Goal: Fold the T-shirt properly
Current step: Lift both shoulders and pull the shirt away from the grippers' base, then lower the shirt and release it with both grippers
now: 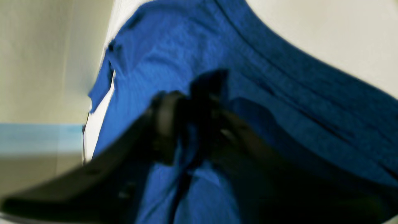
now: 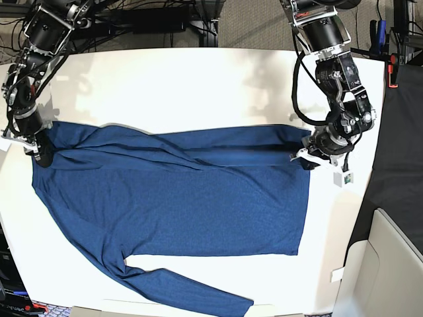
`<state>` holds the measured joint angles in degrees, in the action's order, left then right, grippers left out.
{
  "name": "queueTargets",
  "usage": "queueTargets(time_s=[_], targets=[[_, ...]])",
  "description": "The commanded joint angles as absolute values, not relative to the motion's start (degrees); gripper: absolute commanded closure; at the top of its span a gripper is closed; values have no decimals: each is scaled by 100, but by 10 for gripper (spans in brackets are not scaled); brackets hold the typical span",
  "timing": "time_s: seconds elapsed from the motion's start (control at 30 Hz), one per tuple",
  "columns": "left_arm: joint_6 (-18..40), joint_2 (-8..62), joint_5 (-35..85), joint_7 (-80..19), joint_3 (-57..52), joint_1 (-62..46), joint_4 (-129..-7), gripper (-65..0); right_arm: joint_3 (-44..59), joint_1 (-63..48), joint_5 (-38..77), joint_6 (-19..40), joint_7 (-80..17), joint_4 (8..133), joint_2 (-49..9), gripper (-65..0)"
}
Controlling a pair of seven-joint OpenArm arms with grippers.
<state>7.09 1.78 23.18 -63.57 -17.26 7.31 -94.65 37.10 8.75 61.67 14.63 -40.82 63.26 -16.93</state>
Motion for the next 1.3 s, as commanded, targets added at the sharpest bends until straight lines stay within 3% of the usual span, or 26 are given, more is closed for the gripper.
queueTargets(time_s=[0.0,0.1,0.27,0.57,0.87,0.97,1.1,1.27], targets=[[716,233,2360,-6360,-1710,857,-9596,-127,3776,954,6281,1525,-4154,6457,-1789,-242],[743,418,2378,-6571,-1640,857,-9631,-184,3802,884,6387,1525,-4286,6659,-1780,-285],[752,426,2378,-6703,-1648,769,-9991,-240,3820,576,6949,1525,-4295,6721,-1833,-285],[752,374,2378,-7319,-1648,207,-10677,-258,4321,-347,7433,1525,-4295,7653,-2009,-285],[752,84,2378,-7275,-1631,-13,-10659,-264,4725,-681,6185,1464,-4295,8989,-2440,-285],[752,-22,2369,-7275,-1622,-22,-10589,-264,4708,-743,5763,1191,-4295,9297,-2431,-285],[752,-57,2369,-7266,-1640,-48,-10431,-264,4532,-822,5631,831,-4295,9314,-2413,-284],[752,-66,2369,-7222,-1640,-127,-10343,-264,4488,-1007,5648,822,-4295,9402,-2264,-284]])
